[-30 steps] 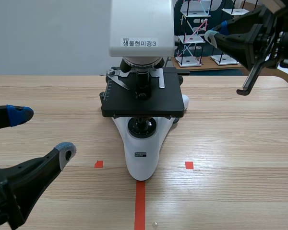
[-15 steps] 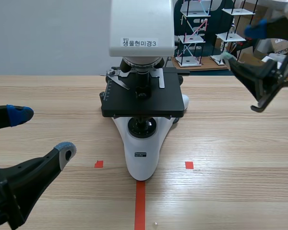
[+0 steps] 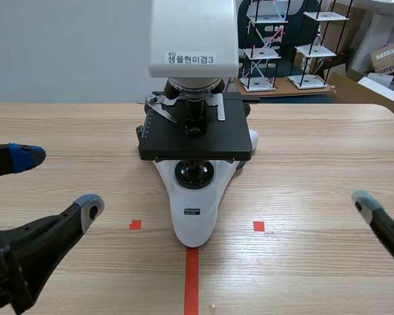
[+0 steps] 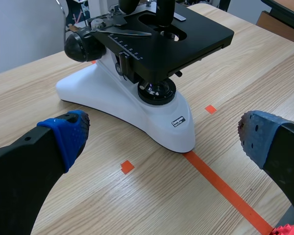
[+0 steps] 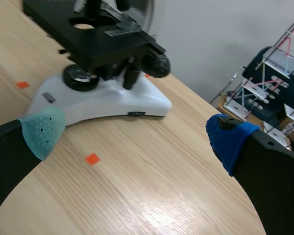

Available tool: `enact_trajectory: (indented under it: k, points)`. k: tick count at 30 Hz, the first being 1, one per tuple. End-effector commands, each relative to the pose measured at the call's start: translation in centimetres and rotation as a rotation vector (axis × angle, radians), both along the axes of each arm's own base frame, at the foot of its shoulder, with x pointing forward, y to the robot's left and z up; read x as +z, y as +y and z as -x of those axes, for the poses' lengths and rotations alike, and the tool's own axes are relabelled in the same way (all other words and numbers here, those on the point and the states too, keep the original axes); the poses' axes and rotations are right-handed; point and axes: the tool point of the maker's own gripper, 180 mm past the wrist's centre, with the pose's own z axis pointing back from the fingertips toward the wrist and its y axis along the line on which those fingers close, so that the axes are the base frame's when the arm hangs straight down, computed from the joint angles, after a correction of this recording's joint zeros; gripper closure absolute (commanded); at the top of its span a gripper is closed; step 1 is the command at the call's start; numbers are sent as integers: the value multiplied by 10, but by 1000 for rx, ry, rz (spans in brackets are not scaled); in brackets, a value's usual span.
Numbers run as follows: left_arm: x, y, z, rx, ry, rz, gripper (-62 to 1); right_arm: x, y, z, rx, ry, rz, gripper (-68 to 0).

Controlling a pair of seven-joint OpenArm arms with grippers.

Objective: Return to the home posture

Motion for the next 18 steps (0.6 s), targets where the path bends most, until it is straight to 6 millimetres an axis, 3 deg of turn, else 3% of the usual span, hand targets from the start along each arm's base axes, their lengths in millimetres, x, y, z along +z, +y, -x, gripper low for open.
enact_trajectory:
  k: [1, 8, 18]
  points:
    - [8, -4, 0, -5, -20, 29, -623, 17, 9, 0, 12, -54, -39, -658]
    - [7, -4, 0, -5, -20, 29, -623, 18, 26, 16, 52, -41, -54, -659]
    - [7, -4, 0, -5, -20, 29, -623, 18, 26, 16, 55, -37, -54, -659]
